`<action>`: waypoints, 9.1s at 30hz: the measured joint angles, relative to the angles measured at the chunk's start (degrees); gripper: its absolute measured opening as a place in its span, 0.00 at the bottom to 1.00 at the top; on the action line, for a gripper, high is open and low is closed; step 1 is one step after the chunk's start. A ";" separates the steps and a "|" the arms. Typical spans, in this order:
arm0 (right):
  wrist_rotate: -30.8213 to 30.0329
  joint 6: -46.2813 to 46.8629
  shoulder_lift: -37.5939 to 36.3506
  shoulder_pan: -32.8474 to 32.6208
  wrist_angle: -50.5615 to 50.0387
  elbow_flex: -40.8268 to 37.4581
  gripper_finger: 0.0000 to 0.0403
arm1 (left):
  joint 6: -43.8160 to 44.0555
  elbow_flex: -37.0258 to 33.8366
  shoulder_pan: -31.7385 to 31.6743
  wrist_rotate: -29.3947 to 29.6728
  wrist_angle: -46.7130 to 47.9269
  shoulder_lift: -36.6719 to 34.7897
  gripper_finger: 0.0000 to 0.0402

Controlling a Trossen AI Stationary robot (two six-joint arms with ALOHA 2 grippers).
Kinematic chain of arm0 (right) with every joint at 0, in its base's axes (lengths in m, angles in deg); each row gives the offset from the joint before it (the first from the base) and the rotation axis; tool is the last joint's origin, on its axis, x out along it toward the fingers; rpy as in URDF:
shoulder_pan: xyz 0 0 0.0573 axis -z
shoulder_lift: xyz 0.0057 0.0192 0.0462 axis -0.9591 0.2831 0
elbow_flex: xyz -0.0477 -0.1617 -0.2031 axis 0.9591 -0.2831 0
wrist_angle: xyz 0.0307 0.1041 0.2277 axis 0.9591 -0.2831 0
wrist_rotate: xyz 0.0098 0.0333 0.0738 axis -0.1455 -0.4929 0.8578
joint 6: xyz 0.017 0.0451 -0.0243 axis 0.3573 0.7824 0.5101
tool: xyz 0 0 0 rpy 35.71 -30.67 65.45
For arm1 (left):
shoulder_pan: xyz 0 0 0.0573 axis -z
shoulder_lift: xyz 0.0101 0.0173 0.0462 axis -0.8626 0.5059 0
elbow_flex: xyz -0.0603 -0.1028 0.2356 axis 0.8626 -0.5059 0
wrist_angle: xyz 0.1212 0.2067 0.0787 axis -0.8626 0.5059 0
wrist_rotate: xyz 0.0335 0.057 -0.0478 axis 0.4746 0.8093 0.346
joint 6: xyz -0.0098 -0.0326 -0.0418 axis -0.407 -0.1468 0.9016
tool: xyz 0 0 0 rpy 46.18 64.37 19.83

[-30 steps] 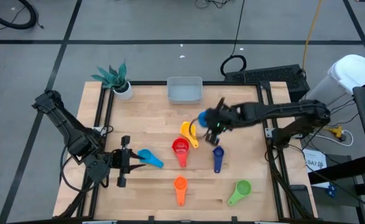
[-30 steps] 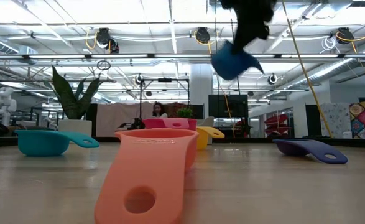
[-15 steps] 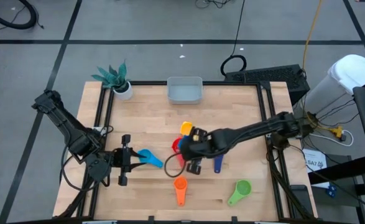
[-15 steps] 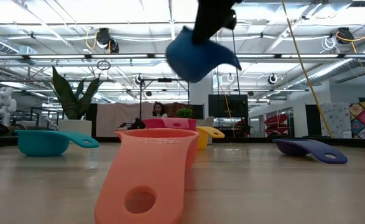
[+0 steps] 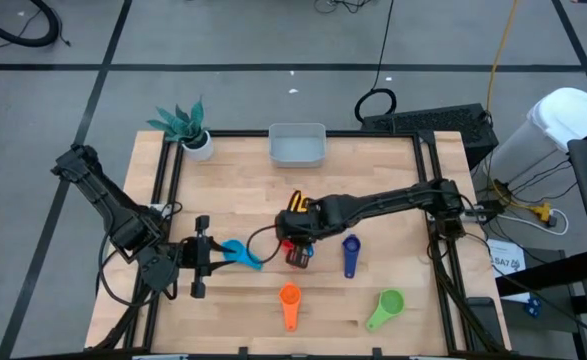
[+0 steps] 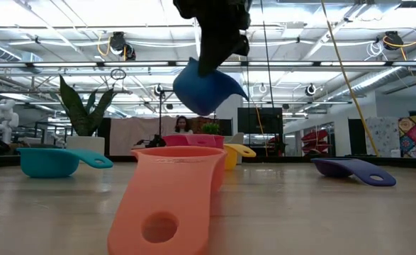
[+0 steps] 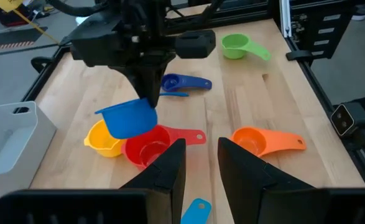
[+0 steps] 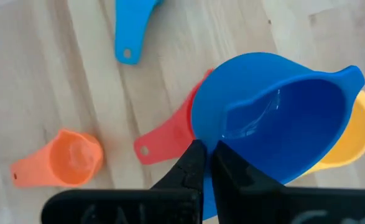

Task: Nest measuring cups in basket
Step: Stack the blue measuring cup on top of the red measuring cup, then stack the yellow measuring cup on top of the blue measuring cup

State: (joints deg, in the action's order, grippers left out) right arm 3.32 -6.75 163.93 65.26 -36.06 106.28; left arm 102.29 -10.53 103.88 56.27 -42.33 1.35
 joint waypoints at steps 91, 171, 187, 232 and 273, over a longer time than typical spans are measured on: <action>-6.70 0.54 -1.16 -1.03 -12.49 -8.19 0.35 | 8.43 0.02 -2.54 -1.35 7.25 2.97 0.24; -0.72 -6.73 -14.95 16.54 24.48 -31.63 0.00 | 11.10 0.02 -5.09 -1.69 7.96 7.80 0.24; -1.02 0.03 -15.11 4.41 31.55 -31.61 0.00 | 5.11 0.02 -8.28 -1.75 3.71 7.80 0.24; -2.10 -5.13 -8.46 5.60 34.68 -30.74 0.09 | 2.01 0.00 -8.29 -4.42 -0.50 7.80 0.24; -3.89 2.10 -16.01 1.98 20.69 -38.47 0.48 | 6.52 0.00 -6.90 -14.19 -1.57 11.38 0.24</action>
State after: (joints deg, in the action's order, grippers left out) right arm -0.57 -4.65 147.92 67.24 -15.37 67.82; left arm 108.82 -10.53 96.98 42.09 -43.90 12.73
